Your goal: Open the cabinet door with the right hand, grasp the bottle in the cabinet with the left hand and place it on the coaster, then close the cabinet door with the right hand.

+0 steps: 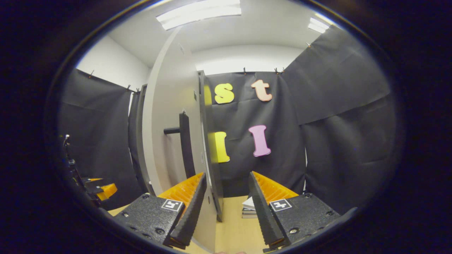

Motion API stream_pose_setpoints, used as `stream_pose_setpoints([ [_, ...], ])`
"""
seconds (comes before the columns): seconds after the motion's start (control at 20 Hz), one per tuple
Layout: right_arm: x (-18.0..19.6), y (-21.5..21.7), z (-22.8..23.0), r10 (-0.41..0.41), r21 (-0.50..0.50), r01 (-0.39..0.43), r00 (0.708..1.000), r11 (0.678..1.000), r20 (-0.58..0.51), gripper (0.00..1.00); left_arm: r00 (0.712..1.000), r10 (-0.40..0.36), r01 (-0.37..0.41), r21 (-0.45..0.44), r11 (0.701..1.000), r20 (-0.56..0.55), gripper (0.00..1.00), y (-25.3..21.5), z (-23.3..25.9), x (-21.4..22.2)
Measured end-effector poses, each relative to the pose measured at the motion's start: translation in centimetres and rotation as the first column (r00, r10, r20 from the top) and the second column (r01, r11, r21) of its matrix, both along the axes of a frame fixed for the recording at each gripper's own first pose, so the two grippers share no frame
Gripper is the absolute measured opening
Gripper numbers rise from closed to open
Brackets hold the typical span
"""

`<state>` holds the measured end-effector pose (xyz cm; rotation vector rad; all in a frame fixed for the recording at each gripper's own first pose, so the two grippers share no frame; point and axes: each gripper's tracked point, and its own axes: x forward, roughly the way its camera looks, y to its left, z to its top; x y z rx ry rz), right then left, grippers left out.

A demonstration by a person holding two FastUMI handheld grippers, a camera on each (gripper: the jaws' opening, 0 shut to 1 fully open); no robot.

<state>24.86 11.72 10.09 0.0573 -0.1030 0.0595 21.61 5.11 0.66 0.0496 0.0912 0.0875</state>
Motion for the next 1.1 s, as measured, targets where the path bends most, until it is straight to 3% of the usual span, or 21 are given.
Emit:
stream_pose_setpoints([
  [0.05,-0.5,0.1,0.1,0.018,-0.001,-0.018,1.000,1.000,0.003,0.70,1.000,-0.003,0.003,-0.012,1.000,0.004,0.96,-0.2,0.3,-0.2],
  [0.1,-0.4,0.5,0.0,0.033,-0.006,-0.034,0.999,0.999,-0.005,0.73,1.000,-0.006,0.006,-0.020,1.000,0.011,0.96,-0.3,0.5,-0.4],
  [0.15,-0.7,0.6,-0.1,0.045,-0.005,-0.045,0.999,0.999,-0.010,0.69,1.000,-0.003,0.003,-0.023,1.000,0.011,0.96,-0.2,0.6,-0.5],
  [0.25,-0.8,1.4,-0.2,0.070,-0.006,-0.071,0.997,0.997,-0.014,0.72,1.000,0.004,-0.003,-0.014,1.000,0.010,1.00,0.2,0.3,-0.9],
  [0.4,-1.0,3.3,-0.3,0.141,-0.018,-0.142,0.990,0.990,-0.022,0.72,1.000,0.010,-0.010,-0.012,1.000,0.002,0.96,0.7,-0.3,-1.2],
  [0.85,-1.0,10.5,-1.1,0.390,-0.053,-0.394,0.918,0.918,-0.064,0.70,1.000,0.001,-0.002,-0.039,0.999,-0.011,0.96,1.8,-1.3,-2.7],
  [1.1,2.2,13.4,-1.2,0.424,-0.109,-0.427,0.904,0.898,-0.049,0.73,1.000,0.002,-0.002,-0.015,1.000,-0.013,0.96,3.4,-1.6,-3.2],
])
